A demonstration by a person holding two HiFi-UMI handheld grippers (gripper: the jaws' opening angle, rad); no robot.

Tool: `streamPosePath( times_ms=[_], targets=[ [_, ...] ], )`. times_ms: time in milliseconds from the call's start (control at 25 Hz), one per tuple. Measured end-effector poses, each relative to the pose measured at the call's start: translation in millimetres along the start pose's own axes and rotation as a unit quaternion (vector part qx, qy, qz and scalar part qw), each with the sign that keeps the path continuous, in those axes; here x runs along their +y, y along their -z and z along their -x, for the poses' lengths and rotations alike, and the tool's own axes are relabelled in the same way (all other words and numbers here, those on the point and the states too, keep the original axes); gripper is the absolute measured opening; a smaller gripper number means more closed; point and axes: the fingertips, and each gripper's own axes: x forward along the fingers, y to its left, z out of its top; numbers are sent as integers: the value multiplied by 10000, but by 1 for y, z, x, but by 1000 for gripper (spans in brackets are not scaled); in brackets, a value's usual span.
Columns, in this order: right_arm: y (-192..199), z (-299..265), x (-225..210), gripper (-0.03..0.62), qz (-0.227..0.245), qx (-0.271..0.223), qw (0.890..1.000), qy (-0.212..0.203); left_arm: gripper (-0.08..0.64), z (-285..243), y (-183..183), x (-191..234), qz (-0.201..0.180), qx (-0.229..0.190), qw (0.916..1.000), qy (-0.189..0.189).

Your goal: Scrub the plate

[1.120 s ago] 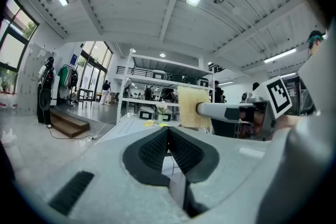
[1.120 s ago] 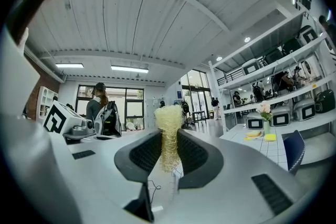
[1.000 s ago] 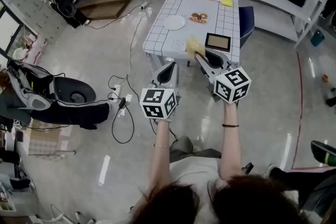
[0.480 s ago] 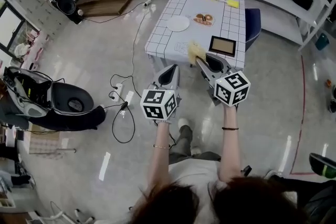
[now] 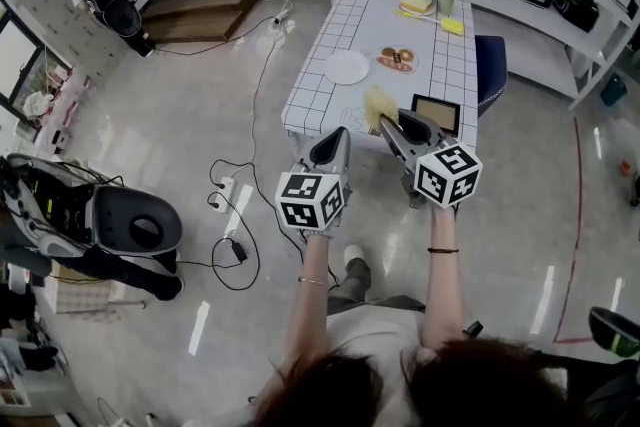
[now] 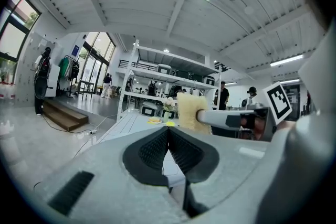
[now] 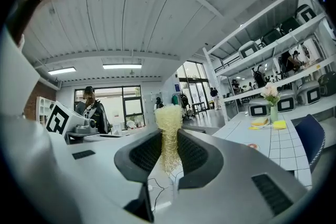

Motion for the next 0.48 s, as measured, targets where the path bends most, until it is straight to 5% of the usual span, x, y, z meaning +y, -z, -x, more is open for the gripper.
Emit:
streamPosePath(
  times_ms=[480],
  targets=[
    [-6, -70, -37, 80, -85, 11, 10000, 16, 11, -59, -15, 60, -28, 105, 9998, 159]
  ],
)
